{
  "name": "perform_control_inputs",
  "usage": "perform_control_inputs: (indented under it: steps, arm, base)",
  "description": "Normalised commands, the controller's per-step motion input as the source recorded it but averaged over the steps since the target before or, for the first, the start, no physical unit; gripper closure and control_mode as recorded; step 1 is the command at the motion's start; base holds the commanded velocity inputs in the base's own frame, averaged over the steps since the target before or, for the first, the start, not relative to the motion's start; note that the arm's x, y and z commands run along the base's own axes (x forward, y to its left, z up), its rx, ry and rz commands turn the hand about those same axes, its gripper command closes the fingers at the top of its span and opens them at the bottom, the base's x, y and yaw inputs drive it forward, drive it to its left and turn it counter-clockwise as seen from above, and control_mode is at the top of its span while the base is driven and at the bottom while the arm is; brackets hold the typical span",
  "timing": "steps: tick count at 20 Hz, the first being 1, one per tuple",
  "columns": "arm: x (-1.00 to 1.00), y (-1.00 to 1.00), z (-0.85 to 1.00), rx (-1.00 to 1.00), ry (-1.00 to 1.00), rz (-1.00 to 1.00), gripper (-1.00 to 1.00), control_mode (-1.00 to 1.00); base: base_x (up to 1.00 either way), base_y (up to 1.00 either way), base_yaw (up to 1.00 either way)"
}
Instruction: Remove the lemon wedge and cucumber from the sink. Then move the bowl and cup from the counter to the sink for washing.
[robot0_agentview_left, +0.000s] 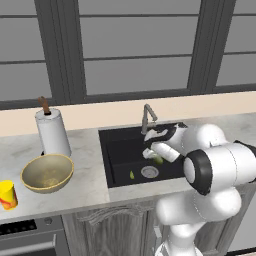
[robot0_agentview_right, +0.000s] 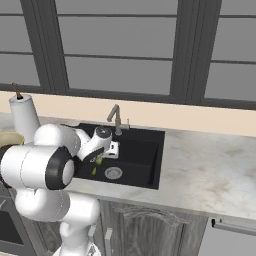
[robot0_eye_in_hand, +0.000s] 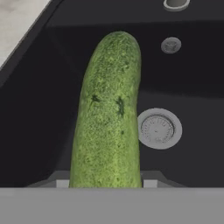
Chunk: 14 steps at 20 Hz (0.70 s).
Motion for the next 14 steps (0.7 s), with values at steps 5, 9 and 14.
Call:
perform_control_inputs:
  steps: [5, 9, 14]
  arm:
    - [-0.09, 0.0, 0.33, 0.05, 0.01, -0.04, 1.0, -1.0]
    - [-0.23, 0.0, 0.22, 0.05, 0.0, -0.02, 1.0, -1.0]
    - [-0.34, 0.0, 0.15, 0.07, 0.0, -0.03, 1.0, -1.0]
  base:
    - [0.0, 0.0, 0.0]
    - [0.0, 0.0, 0.0]
    - [0.0, 0.0, 0.0]
